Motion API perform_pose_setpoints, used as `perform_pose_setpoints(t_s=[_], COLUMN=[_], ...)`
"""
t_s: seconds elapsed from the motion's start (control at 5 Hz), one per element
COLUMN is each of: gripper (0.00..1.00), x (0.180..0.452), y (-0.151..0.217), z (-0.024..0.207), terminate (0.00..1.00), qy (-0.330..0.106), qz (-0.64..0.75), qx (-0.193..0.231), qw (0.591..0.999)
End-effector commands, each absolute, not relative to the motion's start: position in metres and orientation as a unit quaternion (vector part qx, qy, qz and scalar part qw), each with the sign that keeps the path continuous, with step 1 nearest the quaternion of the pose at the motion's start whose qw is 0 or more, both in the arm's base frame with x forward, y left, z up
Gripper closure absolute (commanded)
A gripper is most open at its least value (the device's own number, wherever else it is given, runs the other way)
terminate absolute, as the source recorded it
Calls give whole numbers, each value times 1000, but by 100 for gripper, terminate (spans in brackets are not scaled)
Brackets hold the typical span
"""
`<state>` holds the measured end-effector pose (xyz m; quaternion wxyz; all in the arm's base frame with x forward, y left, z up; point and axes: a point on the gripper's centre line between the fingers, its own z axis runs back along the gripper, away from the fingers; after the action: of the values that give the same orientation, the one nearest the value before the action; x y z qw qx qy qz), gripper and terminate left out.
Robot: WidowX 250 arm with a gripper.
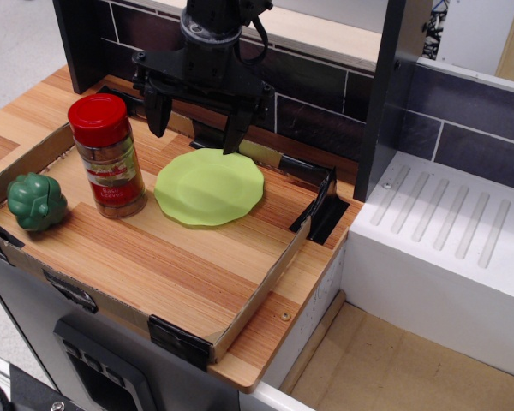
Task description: Topple basil bottle
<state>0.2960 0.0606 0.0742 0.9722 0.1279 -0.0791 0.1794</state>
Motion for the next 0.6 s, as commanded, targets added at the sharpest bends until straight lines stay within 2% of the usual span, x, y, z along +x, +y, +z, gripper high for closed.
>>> perform_pose_setpoints(t_s=[0.0,0.2,0.4], gripper=[0,0,0], x=[296,273,248], y=[61,52,60], z=[74,84,91], terminate=[0,0,0], qy=[-79,-77,-104], qz=[179,200,232], qx=[128,85,75], qw=[972,973,964])
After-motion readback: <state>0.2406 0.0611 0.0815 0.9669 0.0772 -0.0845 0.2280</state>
